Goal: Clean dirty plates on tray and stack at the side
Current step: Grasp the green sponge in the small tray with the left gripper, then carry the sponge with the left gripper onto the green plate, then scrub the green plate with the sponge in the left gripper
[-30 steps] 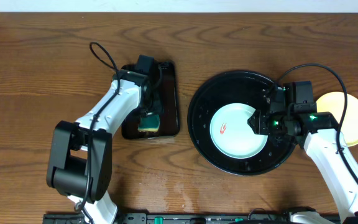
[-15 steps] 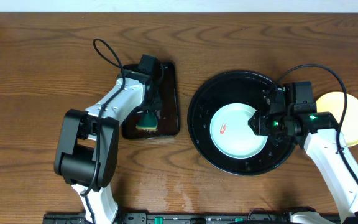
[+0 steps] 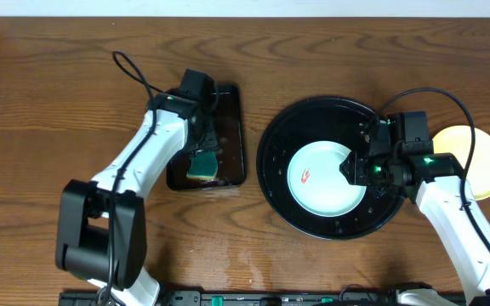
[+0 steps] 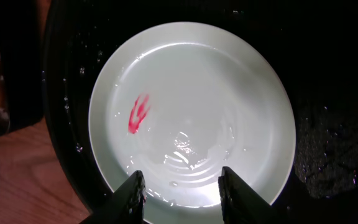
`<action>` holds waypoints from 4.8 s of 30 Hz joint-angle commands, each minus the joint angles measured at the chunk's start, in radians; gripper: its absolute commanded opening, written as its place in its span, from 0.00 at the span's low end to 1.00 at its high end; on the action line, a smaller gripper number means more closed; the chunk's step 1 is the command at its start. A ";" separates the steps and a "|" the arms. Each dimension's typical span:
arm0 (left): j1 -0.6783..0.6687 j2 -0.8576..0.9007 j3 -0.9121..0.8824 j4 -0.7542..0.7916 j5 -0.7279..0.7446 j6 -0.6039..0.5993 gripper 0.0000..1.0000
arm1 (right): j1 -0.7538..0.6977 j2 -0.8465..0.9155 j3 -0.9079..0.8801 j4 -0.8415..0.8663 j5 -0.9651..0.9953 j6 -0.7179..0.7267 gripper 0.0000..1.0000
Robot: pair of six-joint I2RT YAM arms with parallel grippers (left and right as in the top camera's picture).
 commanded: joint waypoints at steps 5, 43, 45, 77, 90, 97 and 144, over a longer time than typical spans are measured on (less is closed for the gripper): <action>-0.011 0.045 -0.077 0.067 0.040 0.001 0.49 | 0.005 -0.009 0.016 0.001 -0.007 0.003 0.38; -0.162 -0.225 0.101 -0.096 0.146 0.027 0.08 | 0.004 0.248 0.013 0.050 0.266 0.083 0.36; -0.206 -0.217 0.100 -0.087 0.146 0.027 0.07 | 0.004 0.284 0.013 0.065 0.266 0.083 0.30; -0.468 -0.046 0.098 0.201 0.146 -0.121 0.08 | -0.100 0.164 -0.032 -0.030 0.212 0.052 0.32; -0.527 0.063 0.098 0.319 0.169 -0.186 0.08 | -0.100 0.248 -0.091 0.149 0.160 0.068 0.01; -0.546 0.189 0.098 0.388 0.257 -0.202 0.08 | -0.100 0.265 -0.145 0.208 0.159 0.078 0.01; -0.520 0.339 0.137 0.044 -0.346 -0.219 0.08 | -0.065 0.264 -0.145 0.221 0.138 0.003 0.01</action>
